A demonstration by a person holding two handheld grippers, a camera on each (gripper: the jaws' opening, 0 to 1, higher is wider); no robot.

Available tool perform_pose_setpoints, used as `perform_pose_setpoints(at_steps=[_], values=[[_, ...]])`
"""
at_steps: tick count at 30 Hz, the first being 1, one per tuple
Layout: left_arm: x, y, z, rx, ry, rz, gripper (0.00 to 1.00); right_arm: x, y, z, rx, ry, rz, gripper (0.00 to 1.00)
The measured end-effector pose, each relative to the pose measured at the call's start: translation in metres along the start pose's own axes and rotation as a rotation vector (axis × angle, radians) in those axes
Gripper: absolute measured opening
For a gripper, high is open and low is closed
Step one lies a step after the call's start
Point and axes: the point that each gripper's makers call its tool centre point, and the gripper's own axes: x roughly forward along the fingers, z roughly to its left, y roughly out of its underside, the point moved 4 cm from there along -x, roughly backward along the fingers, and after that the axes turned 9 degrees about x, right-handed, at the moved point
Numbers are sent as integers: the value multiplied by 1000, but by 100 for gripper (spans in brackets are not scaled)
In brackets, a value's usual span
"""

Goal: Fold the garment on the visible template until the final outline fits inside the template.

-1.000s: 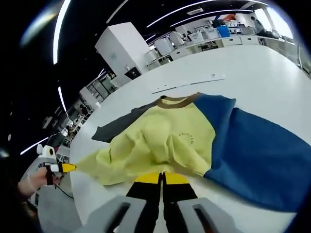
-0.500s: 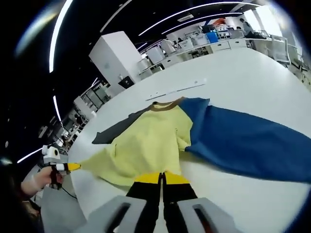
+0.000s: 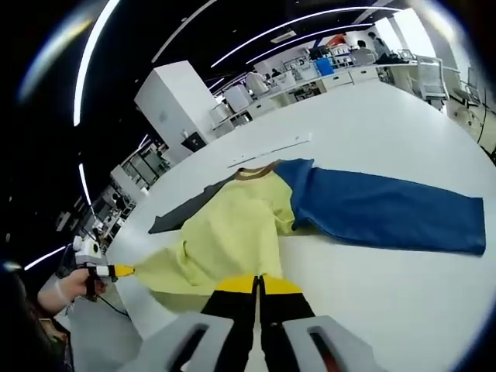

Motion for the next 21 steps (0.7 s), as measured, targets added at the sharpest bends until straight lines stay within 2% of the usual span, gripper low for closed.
perform_pose_setpoints(at_steps=[7,12,17,21], values=[[-3,18,-6,2,19,43,0,-20,20,-4,17,22,1,0],[-6,28,-7,34,26,97,0,-33,34,-3,32,34,0,0],[-8,34,-8,38,36,120,0,-41,50,0,35,49,11,0],[-12,41,-7,61,42,164,0,-48,60,-1,48,52,15,0]])
